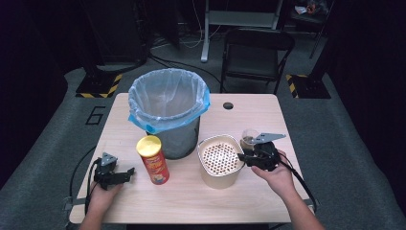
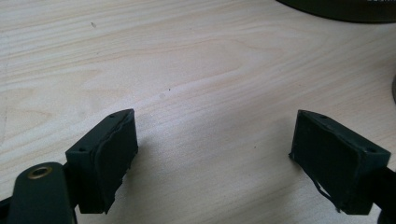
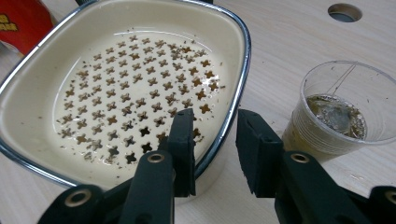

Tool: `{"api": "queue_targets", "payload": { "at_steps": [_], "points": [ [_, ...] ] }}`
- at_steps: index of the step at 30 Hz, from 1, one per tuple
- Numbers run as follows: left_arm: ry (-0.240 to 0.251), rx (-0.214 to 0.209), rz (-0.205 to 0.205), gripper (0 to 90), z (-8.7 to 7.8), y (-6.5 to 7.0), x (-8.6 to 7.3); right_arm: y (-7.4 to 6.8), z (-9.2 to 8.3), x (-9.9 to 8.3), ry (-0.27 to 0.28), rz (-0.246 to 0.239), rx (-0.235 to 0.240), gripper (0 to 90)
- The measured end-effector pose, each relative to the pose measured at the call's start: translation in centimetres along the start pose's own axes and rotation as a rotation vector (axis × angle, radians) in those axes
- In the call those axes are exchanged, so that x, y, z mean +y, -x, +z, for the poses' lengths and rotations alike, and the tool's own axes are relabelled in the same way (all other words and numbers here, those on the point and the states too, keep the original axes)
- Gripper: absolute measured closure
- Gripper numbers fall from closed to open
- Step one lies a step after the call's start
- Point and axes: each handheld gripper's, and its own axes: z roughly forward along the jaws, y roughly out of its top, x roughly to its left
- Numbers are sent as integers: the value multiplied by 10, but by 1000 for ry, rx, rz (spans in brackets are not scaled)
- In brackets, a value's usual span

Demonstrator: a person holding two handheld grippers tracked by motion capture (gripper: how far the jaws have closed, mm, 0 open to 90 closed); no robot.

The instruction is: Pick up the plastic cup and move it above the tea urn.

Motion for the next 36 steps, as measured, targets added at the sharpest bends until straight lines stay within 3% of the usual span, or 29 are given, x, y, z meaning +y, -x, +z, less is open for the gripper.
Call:
{"api": "queue_targets", "payload": {
  "at_steps": [6,11,20,26,27,31,32,36],
  "points": [
    [-1,2,3,141,0,0,0,-3,-6,-3,12,2,15,706],
    [1,-1,-1,141,0,0,0,-7,-12,-7,16,-31,32,712],
    [0,-1,-1,141,0,0,0,-10,-15,-9,11,-48,58,738],
    [1,0,-2,141,0,0,0,-8,-19,-8,49,-41,64,659],
    [1,0,-1,141,0,0,0,-5,-23,-6,75,-36,63,619],
    [1,0,-2,141,0,0,0,1,-29,-4,99,-38,35,556],
    [1,0,-3,141,0,0,0,7,-32,-3,110,-49,2,509],
    [1,0,-3,142,0,0,0,17,-34,-5,125,-53,-42,484]
  ]
}}
